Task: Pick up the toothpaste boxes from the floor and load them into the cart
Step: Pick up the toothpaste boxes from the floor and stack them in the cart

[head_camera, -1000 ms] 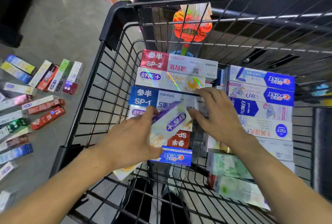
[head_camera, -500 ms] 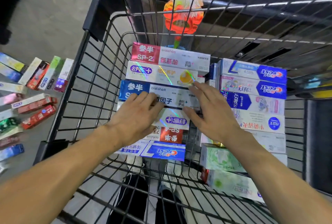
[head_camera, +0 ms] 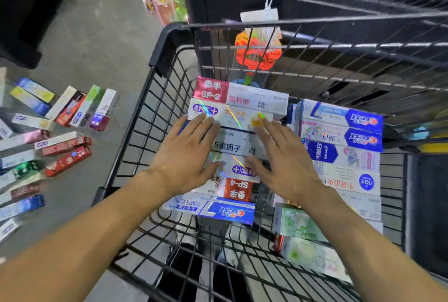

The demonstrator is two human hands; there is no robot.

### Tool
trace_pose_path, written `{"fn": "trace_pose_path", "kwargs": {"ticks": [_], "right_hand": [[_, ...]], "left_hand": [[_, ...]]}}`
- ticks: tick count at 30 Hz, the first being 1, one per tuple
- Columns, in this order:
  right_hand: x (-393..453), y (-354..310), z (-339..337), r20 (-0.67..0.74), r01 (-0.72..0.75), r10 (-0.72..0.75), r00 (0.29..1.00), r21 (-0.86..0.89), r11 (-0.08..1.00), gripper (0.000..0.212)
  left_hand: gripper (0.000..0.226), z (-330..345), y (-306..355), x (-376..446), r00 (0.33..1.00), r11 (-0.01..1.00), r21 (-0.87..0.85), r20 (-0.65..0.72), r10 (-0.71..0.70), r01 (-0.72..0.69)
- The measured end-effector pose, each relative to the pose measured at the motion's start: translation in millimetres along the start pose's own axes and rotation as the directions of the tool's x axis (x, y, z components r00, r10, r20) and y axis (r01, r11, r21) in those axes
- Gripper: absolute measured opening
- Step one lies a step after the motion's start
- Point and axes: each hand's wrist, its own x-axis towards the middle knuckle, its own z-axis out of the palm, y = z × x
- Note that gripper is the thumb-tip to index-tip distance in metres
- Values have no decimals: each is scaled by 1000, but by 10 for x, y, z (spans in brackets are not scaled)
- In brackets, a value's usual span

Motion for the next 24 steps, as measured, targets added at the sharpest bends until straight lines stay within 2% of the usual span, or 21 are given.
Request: {"fn": "trace_pose_path", "kwargs": {"ticks": [4,8,11,14,17,21,24], "right_hand": [[178,-285,-436,-80,28,-29,996,-11,1000,70],[451,-624,-856,-82,88,-93,992,-62,994,71],[730,-1062,-1158,-114,173,-180,977,-66,983,66],[1101,-1680,-1315,-140,294,-303,943,-81,952,63],[1492,-2481,-1243,-140,401,-417,898,-126,907,64],[1903,-3791,-812,-106,508,-516,850,-94,856,63],[2119,-4897,-284,-49,583,-584,811,-35,812,64]], "left_hand": [[70,-502,-57,-4,985,998,-33,-162,-61,57],[69,-944,-243,-187,961,988,-107,-239,-137,114],[67,-1135,-569,-537,916,955,-156,-280,-287,251],[66,-1237,-1064,-1025,824,888,-194,-333,-458,416],[68,-1263,-1622,-1687,701,790,-232,-368,-611,567],[70,-1078,-2399,-2764,518,624,-316,-362,-775,714],[72,-818,-3069,-3670,407,503,-341,-317,-857,794]]}}
